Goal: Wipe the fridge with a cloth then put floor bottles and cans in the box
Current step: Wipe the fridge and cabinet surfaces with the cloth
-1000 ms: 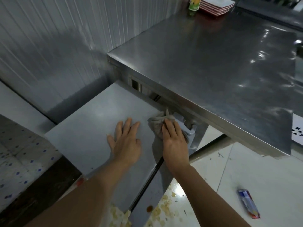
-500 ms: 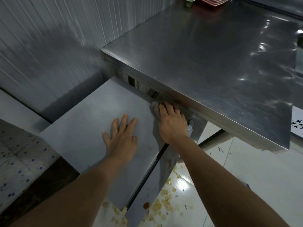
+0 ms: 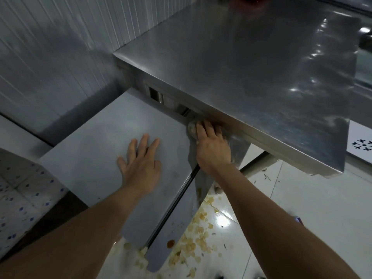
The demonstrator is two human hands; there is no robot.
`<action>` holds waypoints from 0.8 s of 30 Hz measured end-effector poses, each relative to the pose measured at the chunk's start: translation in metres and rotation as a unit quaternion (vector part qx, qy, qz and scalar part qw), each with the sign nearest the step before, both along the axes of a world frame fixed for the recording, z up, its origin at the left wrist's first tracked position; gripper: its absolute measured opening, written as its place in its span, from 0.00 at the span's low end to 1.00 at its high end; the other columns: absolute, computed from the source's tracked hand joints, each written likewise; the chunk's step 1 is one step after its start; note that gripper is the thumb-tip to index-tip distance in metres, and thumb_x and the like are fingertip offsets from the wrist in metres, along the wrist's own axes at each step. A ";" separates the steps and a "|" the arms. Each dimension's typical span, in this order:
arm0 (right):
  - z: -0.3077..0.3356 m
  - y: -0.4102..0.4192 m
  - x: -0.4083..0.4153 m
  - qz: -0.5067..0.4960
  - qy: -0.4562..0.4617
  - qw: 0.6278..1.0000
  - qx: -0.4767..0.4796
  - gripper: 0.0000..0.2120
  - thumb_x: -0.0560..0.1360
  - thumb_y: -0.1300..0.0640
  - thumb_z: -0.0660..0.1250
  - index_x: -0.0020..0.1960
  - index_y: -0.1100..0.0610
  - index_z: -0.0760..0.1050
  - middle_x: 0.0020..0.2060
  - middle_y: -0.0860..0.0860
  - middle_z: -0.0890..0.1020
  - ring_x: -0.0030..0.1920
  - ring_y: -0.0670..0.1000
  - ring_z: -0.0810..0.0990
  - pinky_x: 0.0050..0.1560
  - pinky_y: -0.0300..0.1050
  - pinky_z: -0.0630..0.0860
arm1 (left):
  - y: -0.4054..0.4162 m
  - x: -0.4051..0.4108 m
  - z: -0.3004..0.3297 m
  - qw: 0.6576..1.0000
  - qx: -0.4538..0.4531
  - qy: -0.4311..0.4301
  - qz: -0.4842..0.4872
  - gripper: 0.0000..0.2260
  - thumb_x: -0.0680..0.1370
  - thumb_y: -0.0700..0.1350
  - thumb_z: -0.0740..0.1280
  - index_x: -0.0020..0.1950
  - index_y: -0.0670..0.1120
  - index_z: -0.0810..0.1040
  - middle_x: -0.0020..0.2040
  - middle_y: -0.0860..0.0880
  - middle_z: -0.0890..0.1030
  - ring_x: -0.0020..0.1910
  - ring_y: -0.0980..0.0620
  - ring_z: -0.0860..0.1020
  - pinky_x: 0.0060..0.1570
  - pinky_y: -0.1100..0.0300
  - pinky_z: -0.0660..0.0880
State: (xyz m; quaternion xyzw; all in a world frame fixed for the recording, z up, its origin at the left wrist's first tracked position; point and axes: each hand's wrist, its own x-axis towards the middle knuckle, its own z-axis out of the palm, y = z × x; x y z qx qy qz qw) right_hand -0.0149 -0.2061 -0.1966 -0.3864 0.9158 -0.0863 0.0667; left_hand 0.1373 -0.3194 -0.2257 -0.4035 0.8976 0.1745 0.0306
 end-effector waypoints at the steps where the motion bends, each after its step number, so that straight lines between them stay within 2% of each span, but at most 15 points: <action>1: 0.000 0.003 0.001 -0.002 -0.002 1.000 0.001 0.27 0.78 0.59 0.54 0.75 0.54 0.52 0.75 0.53 0.56 0.74 0.60 0.54 0.69 0.59 0.61 | 0.000 0.001 0.001 1.000 0.006 -0.004 -0.001 0.27 0.78 0.48 0.51 0.74 0.63 0.45 0.77 0.58 0.40 0.75 0.53 0.38 0.69 0.38 0.42; 6: -0.008 0.045 0.024 -0.090 0.018 0.995 -0.047 0.24 0.79 0.59 0.54 0.74 0.59 0.58 0.74 0.57 0.58 0.73 0.60 0.58 0.71 0.55 0.62 | 0.000 0.001 0.003 1.000 0.010 -0.005 -0.003 0.27 0.79 0.47 0.50 0.74 0.63 0.45 0.77 0.58 0.39 0.75 0.52 0.37 0.69 0.38 0.41; 13: -0.007 0.025 0.024 -0.193 -0.051 0.976 -0.083 0.27 0.78 0.64 0.52 0.76 0.58 0.51 0.76 0.57 0.49 0.73 0.63 0.52 0.70 0.57 0.62 | -0.001 -0.001 0.002 1.000 0.010 -0.002 -0.005 0.27 0.78 0.46 0.50 0.74 0.62 0.45 0.77 0.57 0.40 0.75 0.52 0.38 0.69 0.38 0.42; 15: -0.007 0.033 0.033 -0.171 -0.060 0.979 -0.090 0.28 0.78 0.64 0.53 0.76 0.58 0.50 0.77 0.54 0.46 0.74 0.62 0.50 0.72 0.56 0.60 | -0.002 -0.001 0.004 0.999 0.031 -0.005 -0.011 0.27 0.78 0.45 0.51 0.75 0.62 0.45 0.77 0.57 0.40 0.75 0.51 0.38 0.69 0.38 0.41; 17: -0.009 0.046 0.055 -0.118 -0.051 0.986 -0.101 0.29 0.79 0.62 0.54 0.77 0.58 0.48 0.77 0.52 0.44 0.76 0.60 0.45 0.75 0.53 0.51 | -0.005 0.002 0.009 0.998 0.066 0.003 -0.023 0.29 0.78 0.43 0.52 0.75 0.61 0.46 0.77 0.57 0.39 0.75 0.52 0.37 0.70 0.39 0.39; 19: -0.013 0.060 0.090 -0.063 -0.037 0.991 -0.116 0.28 0.79 0.60 0.55 0.77 0.58 0.50 0.77 0.52 0.46 0.75 0.58 0.40 0.73 0.52 0.41 | -0.007 0.011 0.012 0.995 0.089 0.021 -0.042 0.30 0.77 0.40 0.54 0.75 0.60 0.49 0.77 0.56 0.41 0.75 0.52 0.38 0.71 0.41 0.39; 22: -0.018 0.076 0.127 -0.012 -0.043 0.994 -0.100 0.31 0.76 0.59 0.63 0.76 0.58 0.54 0.76 0.52 0.52 0.74 0.57 0.40 0.74 0.54 0.46 | 0.005 0.039 0.012 0.995 0.064 0.034 -0.068 0.30 0.77 0.39 0.56 0.75 0.59 0.52 0.77 0.57 0.44 0.75 0.52 0.41 0.71 0.43 0.44; 24: -0.018 0.079 0.121 0.020 -0.006 0.998 -0.056 0.29 0.78 0.55 0.59 0.76 0.57 0.53 0.76 0.52 0.52 0.75 0.56 0.40 0.74 0.55 0.44 | 0.017 0.059 0.011 0.996 0.044 0.035 -0.064 0.30 0.76 0.40 0.57 0.73 0.62 0.53 0.77 0.59 0.44 0.75 0.53 0.41 0.69 0.43 0.44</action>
